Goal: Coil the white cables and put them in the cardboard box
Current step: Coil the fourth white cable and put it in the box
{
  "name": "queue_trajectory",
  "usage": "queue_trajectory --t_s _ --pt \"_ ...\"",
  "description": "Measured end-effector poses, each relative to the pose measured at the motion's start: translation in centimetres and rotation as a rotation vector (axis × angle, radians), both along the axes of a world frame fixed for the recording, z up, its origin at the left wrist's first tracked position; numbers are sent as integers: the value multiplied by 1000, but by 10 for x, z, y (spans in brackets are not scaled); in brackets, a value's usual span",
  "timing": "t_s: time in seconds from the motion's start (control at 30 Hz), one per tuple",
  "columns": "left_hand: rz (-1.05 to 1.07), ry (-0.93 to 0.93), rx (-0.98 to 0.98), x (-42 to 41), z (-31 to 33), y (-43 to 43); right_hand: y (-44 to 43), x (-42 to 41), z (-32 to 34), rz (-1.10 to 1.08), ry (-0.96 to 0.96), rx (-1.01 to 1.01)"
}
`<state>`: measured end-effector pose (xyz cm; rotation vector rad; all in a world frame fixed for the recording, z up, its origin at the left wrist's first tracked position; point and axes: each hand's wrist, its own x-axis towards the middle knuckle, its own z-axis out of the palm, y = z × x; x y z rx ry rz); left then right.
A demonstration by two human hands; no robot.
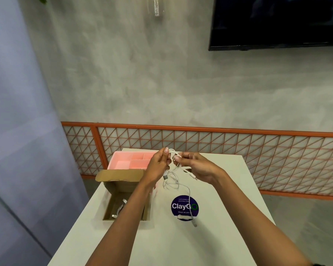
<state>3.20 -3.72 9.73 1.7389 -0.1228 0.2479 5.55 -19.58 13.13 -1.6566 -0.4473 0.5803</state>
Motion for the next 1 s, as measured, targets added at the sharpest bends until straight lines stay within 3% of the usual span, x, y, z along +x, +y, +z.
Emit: queue_trajectory --t_s 0.07,0.2,0.3,0.43,0.7,0.83,1.0 --pt "11 16 -7 2 -1 0 2 0 -4 -60 -75 30" --pt "77 23 24 4 -2 1 8 -3 -5 -312 -486 -83" --pt "136 1 66 5 -5 1 10 -3 -3 -365 -688 -167" --pt "220 -35 154 6 -10 -1 14 -7 0 -302 -571 -209" --pt "262 -74 231 7 -21 3 18 -12 10 -165 -158 237" --pt "231 -123 229 1 -19 3 11 -5 21 -222 8 438" --pt "158 -108 151 -7 -6 0 8 5 19 -344 74 486"
